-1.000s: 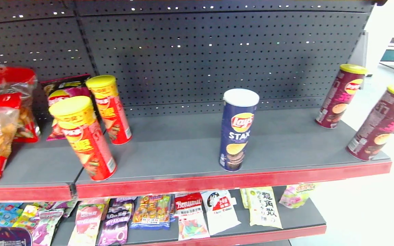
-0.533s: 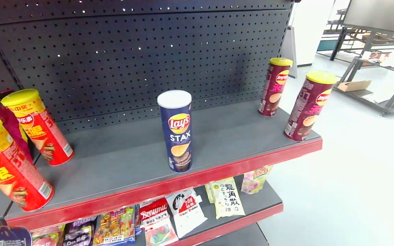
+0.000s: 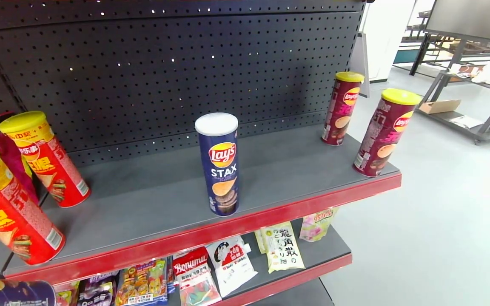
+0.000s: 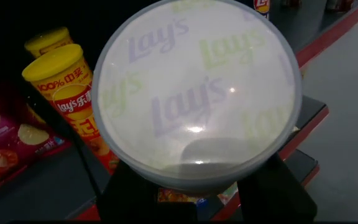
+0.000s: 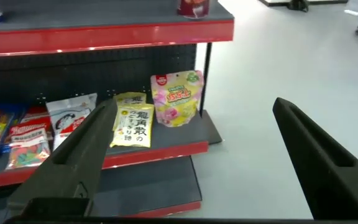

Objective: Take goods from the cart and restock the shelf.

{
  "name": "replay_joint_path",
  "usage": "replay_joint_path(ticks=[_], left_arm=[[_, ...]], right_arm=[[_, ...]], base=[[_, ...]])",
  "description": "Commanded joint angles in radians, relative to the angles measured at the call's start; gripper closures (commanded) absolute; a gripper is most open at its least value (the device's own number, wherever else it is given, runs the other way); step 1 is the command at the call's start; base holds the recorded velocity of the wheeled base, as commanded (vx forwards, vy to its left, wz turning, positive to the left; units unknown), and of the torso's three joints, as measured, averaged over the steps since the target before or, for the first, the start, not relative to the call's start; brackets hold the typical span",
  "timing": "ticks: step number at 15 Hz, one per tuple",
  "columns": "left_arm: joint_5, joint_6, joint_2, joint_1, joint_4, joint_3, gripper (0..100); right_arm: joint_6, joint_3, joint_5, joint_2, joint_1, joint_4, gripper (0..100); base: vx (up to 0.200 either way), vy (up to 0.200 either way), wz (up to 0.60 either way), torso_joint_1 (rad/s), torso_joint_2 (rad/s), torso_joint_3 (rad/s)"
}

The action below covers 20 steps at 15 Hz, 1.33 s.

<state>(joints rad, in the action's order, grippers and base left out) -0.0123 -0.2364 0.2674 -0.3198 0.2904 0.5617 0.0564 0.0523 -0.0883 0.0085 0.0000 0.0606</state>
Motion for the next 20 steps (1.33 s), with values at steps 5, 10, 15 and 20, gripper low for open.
replay_joint_path(ticks=[5, 10, 15, 20], left_arm=[[-0.052, 0.009, 0.093, -0.001, -0.079, -0.026, 100], [-0.123, 0.011, 0.096, 0.001, -0.079, -0.037, 100], [-0.135, 0.011, 0.115, 0.001, -0.091, -0.045, 100], [-0.17, 0.012, 0.17, 0.001, -0.103, -0.052, 100]], right_arm=[[0.016, -0.028, 0.094, -0.009, 0.002, -0.064, 0], [0.023, -0.052, 0.062, -0.009, 0.003, -0.117, 0], [-0.061, -0.051, 0.081, -0.009, 0.002, -0.059, 0], [-0.061, -0.051, 0.081, -0.009, 0.002, -0.059, 0]], base=[[0.0, 0.0, 0.0, 0.0, 0.0, 0.0], [0.0, 0.0, 0.0, 0.0, 0.0, 0.0], [0.0, 0.0, 0.0, 0.0, 0.0, 0.0], [0.0, 0.0, 0.0, 0.0, 0.0, 0.0]])
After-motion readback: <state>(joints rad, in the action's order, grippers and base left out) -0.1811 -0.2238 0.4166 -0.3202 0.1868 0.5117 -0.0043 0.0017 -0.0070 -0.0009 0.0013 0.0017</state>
